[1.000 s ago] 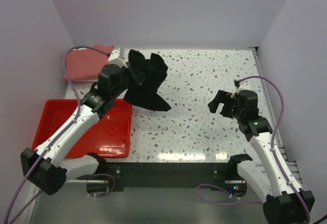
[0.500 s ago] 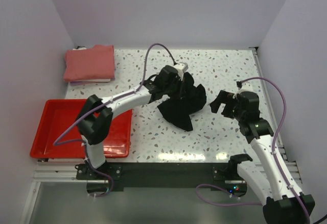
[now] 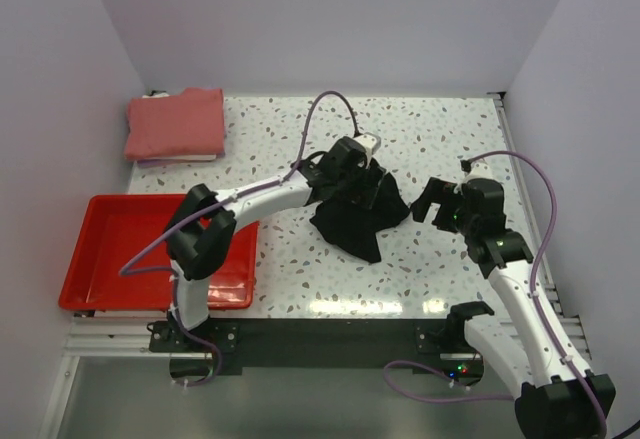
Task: Fold and stack the t-shirts
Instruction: Move the tshirt to the center of the board, then flatten the tshirt out
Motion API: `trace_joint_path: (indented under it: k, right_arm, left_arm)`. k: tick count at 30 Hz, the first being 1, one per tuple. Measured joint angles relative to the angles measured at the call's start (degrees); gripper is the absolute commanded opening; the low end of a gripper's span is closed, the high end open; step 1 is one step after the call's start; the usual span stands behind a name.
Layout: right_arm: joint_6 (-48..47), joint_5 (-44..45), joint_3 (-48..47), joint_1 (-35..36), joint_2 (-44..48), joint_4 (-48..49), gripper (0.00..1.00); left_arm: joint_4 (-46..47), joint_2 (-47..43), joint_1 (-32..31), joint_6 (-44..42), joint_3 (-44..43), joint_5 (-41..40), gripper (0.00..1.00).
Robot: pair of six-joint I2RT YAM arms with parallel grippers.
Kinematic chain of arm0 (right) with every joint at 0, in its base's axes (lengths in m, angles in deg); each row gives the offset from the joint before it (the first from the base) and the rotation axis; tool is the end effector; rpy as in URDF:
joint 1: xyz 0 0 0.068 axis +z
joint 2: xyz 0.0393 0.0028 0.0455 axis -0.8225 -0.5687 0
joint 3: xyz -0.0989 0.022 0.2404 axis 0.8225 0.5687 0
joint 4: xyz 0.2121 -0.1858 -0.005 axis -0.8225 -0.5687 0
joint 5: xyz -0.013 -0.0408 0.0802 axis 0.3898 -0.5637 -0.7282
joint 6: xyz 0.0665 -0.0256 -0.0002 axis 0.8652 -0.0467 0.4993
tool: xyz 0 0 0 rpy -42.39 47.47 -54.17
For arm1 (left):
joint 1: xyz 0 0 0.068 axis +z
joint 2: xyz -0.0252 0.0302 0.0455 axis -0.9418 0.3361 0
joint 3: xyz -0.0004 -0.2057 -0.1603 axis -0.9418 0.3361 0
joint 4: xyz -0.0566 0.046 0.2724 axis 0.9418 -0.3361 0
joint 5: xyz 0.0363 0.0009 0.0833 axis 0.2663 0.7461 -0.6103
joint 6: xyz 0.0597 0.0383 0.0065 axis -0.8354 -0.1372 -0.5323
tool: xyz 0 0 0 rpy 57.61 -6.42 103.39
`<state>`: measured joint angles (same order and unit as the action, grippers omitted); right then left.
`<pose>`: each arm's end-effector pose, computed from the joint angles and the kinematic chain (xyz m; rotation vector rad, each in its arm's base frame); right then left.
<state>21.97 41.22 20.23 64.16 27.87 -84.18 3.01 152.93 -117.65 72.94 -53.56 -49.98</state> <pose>0.2215 0.0364 0.2499 0.2486 2.1588 0.3591 0.3271 -0.3510 0.1841 0.5629 2.3324 -0.5205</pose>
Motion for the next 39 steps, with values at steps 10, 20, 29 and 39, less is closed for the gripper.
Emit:
trace_joint_path:
  k: [10,20,29,39]
  right_arm:
    - [0.02,0.13,0.00,0.00,0.11,0.04,0.99]
    - [0.28,1.11,0.00,0.00,-0.15,0.09,0.99]
    - [0.28,2.60,0.00,0.00,0.07,0.04,0.99]
    - [0.28,2.64,0.00,0.00,0.09,0.04,0.99]
  left_arm:
    - [0.46,-20.65,-13.88,6.36,15.72,-7.39,1.00]
    - [1.27,-9.81,-20.65,16.02,17.49,-5.49,0.93]
    - [-2.56,-0.83,-20.72,20.76,7.82,-10.29,0.78]
    - [-14.01,7.50,-20.72,26.84,-1.38,-19.37,0.63]
